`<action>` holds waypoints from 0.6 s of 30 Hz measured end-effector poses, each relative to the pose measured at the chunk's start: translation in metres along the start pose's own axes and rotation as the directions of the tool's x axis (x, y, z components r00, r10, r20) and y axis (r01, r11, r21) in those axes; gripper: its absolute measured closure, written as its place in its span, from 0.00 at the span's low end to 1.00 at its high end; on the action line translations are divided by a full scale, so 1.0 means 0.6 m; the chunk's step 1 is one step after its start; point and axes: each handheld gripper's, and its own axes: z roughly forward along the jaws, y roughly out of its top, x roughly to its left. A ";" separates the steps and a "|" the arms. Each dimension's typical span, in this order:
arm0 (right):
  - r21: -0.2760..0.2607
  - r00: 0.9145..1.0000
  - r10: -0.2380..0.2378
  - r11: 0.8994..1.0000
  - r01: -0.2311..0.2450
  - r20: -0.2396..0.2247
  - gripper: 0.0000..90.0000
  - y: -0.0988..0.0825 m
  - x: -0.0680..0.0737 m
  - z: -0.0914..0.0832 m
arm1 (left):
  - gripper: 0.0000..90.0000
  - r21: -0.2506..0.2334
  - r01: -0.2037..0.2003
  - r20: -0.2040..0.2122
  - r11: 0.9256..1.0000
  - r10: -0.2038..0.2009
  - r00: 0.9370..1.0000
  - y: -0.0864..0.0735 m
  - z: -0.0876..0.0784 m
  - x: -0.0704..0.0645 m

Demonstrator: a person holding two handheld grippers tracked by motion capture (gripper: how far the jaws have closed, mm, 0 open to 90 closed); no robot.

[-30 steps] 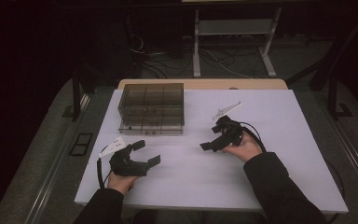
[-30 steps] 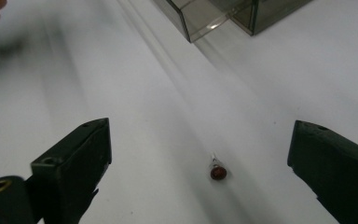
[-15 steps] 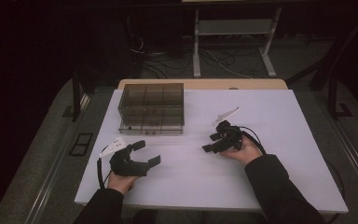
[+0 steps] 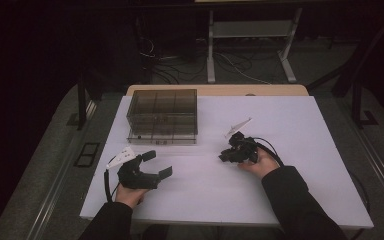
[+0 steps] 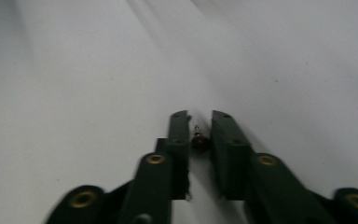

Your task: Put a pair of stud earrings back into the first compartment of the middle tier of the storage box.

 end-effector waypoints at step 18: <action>-0.073 0.998 -0.045 0.996 0.041 -0.050 0.88 0.070 0.020 -0.043 | 0.00 0.001 0.000 0.000 1.000 0.000 1.000 0.000 0.000 0.000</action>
